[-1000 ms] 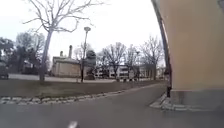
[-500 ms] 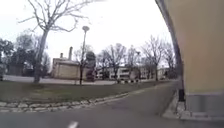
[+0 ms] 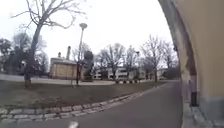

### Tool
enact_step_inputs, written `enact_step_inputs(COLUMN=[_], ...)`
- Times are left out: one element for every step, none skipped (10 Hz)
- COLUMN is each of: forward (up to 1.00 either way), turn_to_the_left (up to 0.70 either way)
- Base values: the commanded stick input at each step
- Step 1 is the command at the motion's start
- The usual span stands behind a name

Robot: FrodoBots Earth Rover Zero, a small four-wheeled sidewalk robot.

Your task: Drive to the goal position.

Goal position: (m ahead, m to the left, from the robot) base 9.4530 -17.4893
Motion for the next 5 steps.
enact_step_inputs(forward=[1.0, 1.0, 1.0, 1.0, 1.0], turn_to_the_left=[-0.4, -0.4, -0.4, -0.4, -0.4])
